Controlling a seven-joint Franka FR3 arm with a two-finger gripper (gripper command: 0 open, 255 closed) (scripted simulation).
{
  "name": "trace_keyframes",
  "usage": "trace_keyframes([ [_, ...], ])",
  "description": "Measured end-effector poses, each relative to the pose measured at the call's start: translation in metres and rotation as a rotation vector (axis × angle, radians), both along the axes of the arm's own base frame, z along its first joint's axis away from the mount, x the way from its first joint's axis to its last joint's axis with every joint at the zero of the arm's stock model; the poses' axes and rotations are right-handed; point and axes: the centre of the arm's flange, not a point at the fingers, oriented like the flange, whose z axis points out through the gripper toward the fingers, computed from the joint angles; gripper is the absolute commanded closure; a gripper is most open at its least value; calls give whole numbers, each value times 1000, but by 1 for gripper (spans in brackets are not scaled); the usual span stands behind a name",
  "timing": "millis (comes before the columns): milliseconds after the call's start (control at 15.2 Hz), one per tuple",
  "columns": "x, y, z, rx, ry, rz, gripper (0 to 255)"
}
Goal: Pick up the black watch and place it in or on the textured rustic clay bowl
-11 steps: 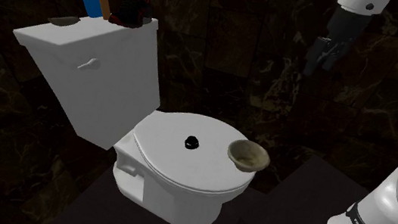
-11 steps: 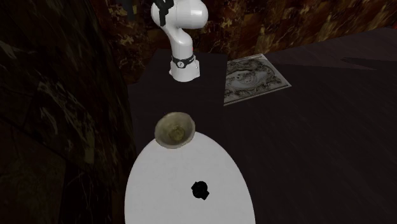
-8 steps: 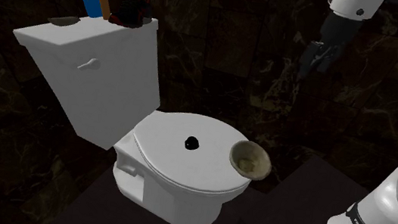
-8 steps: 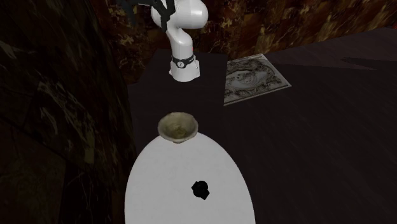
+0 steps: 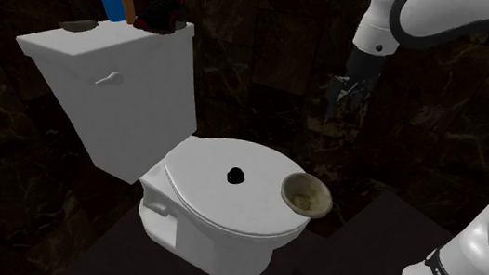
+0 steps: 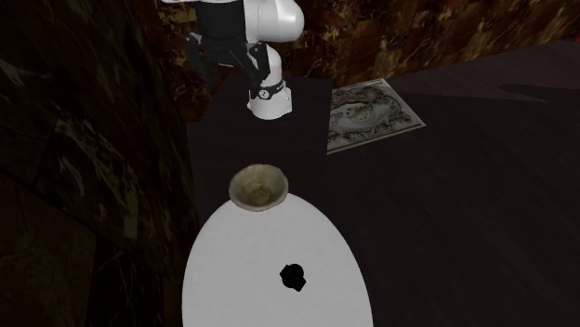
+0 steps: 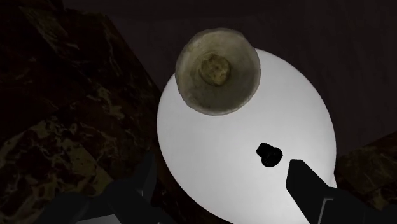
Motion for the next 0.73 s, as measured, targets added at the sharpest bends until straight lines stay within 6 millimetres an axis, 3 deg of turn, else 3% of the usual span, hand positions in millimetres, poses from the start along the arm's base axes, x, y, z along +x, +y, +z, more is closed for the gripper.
trace_keyframes([
  [726, 94, 51, -111, 13, 43, -18, 0],
])
